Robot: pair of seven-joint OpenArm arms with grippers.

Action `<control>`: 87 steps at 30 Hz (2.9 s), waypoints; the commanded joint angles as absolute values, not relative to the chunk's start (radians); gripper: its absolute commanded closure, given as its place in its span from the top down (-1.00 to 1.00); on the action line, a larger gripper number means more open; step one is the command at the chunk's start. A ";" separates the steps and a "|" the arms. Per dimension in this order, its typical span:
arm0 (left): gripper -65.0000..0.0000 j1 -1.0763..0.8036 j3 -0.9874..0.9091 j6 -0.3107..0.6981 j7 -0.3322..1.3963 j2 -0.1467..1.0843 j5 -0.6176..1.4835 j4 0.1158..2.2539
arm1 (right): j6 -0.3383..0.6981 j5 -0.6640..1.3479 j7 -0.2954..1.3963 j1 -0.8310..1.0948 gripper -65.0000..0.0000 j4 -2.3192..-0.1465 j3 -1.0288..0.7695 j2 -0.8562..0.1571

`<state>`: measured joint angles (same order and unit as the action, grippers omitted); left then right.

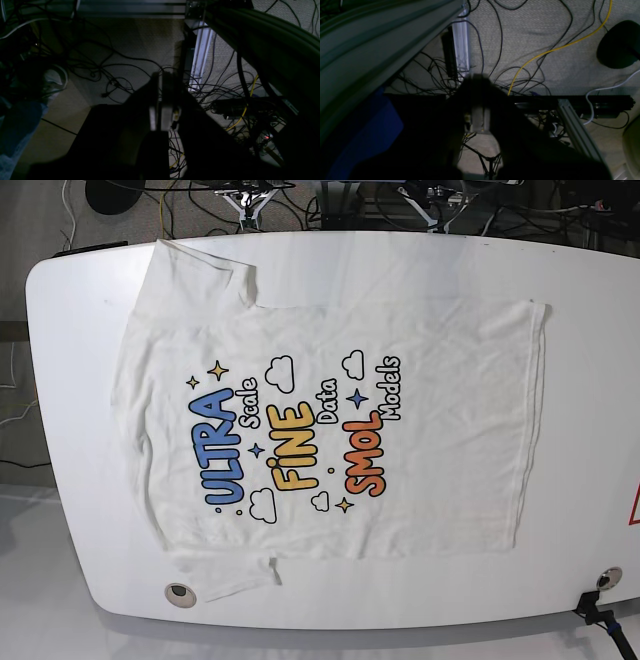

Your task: Fold the T-shirt properly

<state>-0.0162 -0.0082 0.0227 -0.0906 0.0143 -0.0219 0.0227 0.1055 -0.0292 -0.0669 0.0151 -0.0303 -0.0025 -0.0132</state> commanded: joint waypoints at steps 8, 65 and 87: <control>-1.00 -0.017 -0.017 0.020 -0.137 0.024 -0.019 0.023 | 0.113 -0.037 -0.061 0.020 -1.00 -0.037 -0.005 -0.017; -0.98 -0.302 -0.014 0.025 -0.197 0.116 0.049 0.247 | 0.120 -0.037 -0.127 0.289 -0.99 -0.295 0.001 -0.124; -1.00 -0.906 -0.041 0.036 -0.091 0.258 0.127 1.132 | 0.129 0.086 -0.123 0.822 -1.00 -1.030 0.009 -0.366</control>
